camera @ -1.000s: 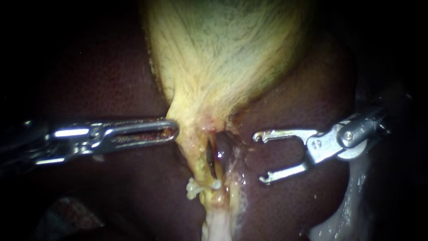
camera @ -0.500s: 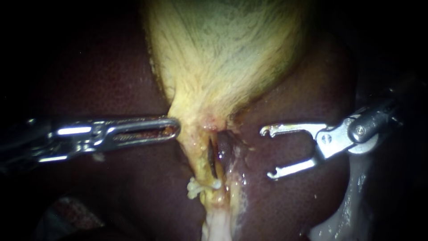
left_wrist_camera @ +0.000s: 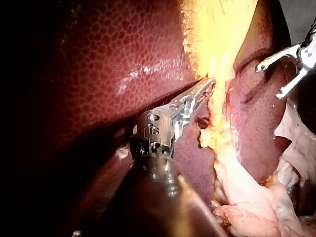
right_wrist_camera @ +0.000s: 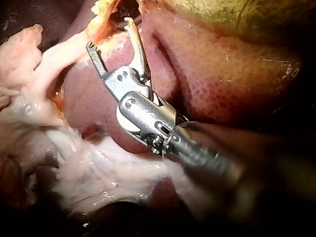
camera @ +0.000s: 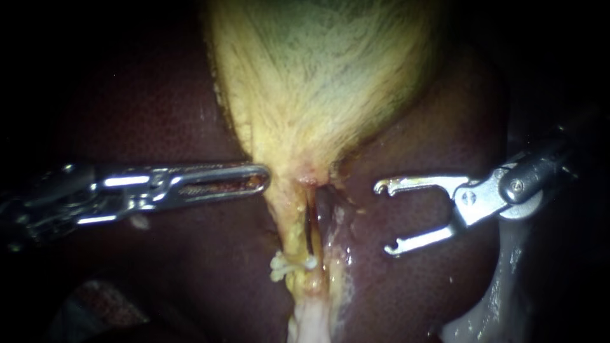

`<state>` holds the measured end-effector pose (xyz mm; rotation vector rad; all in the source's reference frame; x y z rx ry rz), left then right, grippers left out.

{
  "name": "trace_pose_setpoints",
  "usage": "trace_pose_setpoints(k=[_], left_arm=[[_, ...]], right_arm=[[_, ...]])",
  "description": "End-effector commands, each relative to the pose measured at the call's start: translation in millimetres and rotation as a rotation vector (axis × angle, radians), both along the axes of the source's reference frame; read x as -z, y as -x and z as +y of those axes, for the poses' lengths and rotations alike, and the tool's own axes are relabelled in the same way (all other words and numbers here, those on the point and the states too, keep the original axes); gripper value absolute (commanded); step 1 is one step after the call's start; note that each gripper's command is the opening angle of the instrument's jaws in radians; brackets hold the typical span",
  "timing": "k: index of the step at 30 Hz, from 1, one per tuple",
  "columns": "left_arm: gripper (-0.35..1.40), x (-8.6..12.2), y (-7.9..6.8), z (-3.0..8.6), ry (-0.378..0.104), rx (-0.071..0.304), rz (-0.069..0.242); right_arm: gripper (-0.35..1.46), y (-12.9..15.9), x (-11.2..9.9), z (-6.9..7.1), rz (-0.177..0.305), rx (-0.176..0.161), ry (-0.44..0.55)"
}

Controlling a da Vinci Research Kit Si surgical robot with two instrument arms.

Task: Going back second clip left tube

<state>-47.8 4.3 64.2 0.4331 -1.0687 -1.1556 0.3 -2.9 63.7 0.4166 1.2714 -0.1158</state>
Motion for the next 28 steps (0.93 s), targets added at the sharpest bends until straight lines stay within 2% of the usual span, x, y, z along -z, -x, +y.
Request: trace_pose_setpoints(k=[1,11,28], left_arm=[[-0.35,-0.1,0.2,-0.1,-0.006,-0.002,0.000],[-0.35,-0.9,1.3,-0.8,-0.020,-0.016,0.002],[-0.35,-0.9,1.2,-0.8,-0.021,-0.019,0.003]], right_arm=[[0.60,0.0,0.0,0.0,0.000,0.000,0.000],[0.60,0.1,0.0,0.0,0.000,0.000,0.000],[0.60,0.1,0.0,0.0,0.000,0.000,0.000]])
